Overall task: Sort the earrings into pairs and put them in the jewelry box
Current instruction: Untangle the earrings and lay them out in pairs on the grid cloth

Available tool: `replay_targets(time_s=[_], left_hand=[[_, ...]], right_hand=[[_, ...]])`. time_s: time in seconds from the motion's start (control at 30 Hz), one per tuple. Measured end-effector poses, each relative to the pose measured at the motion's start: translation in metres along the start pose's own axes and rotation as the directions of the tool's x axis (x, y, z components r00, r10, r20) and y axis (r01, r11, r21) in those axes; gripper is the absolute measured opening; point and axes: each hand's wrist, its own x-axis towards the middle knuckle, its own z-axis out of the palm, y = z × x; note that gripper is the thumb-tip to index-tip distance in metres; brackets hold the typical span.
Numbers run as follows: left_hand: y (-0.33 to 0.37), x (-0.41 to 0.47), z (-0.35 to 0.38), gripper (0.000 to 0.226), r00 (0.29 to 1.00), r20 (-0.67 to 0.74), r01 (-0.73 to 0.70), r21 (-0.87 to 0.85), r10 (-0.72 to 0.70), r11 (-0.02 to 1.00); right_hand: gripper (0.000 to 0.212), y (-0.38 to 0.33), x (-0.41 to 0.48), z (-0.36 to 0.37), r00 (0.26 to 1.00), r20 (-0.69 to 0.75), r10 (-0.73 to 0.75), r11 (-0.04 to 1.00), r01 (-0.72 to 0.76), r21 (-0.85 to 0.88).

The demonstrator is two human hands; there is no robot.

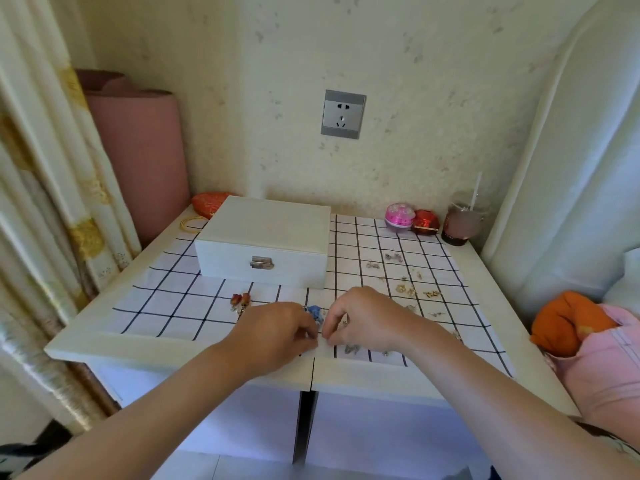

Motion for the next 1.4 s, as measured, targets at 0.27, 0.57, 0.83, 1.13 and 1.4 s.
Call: replay_targets(time_s=[0.27, 0.57, 0.83, 1.13, 1.4], left_hand=[[-0.002, -0.002, -0.003, 0.022, 0.999, 0.023, -0.029, 0.015, 0.028, 0.999], [0.001, 0.006, -0.021, 0.027, 0.985, 0.170, -0.025, 0.047, 0.017, 0.999], [0.027, 0.067, -0.049, 0.023, 0.987, 0.148, -0.018, -0.247, 0.056, 0.969], [0.055, 0.175, -0.005, 0.017, 0.991, 0.080, -0.087, -0.265, 0.111, 0.960], [0.043, 0.222, 0.019, 0.023, 0.995, 0.084, -0.036, -0.157, 0.050, 0.987]], right_hand=[[0.020, -0.004, 0.002, 0.003, 1.000, 0.025, -0.010, 0.976, 0.015, -0.219], [0.023, 0.000, 0.003, 0.001, 0.999, 0.047, 0.005, 0.991, 0.001, -0.134], [0.015, 0.057, 0.002, -0.050, 0.973, -0.208, 0.103, 0.982, -0.066, 0.177], [0.020, 0.161, 0.014, -0.084, 0.879, -0.383, 0.285, 0.958, -0.263, 0.110], [0.018, 0.175, 0.041, -0.085, 0.924, -0.289, 0.250, 0.964, -0.265, -0.014]])
